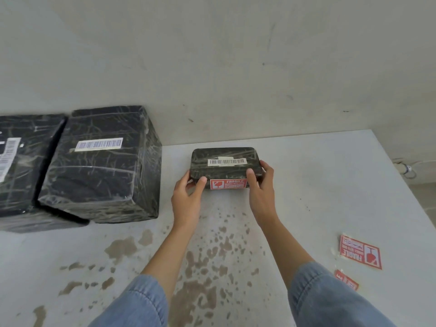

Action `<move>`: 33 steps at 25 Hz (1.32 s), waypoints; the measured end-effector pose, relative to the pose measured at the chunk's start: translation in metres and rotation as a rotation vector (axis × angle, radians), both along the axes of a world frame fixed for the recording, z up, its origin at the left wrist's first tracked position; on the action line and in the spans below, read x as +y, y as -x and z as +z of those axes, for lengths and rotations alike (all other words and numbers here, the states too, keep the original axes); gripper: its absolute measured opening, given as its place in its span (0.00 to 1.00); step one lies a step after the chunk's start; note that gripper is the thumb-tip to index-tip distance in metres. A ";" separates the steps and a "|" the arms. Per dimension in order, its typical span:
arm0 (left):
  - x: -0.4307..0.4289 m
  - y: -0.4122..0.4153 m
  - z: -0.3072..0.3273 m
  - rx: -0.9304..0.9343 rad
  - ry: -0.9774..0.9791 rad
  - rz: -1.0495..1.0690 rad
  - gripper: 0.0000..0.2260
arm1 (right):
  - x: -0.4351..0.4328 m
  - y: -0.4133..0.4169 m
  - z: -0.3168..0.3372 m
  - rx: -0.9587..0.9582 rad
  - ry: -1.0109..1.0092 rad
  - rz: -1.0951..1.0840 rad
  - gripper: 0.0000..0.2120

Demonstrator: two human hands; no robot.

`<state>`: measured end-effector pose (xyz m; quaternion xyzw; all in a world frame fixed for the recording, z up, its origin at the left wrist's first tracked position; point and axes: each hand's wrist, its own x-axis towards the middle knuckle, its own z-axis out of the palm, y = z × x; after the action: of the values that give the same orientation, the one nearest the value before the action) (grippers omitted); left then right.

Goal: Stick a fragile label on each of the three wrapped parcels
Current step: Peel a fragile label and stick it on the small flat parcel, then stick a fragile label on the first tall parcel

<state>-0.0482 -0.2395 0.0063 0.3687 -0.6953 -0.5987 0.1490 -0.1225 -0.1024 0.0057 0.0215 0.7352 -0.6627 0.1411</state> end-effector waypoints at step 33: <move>0.315 -0.087 -0.035 -0.290 0.428 -0.276 0.21 | 0.286 -0.094 -0.032 0.246 -0.738 0.313 0.21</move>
<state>0.0386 0.0758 -0.0287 0.3125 -0.8633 -0.3942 0.0396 -0.0281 0.1836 -0.0266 -0.1209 0.9291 -0.3229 0.1340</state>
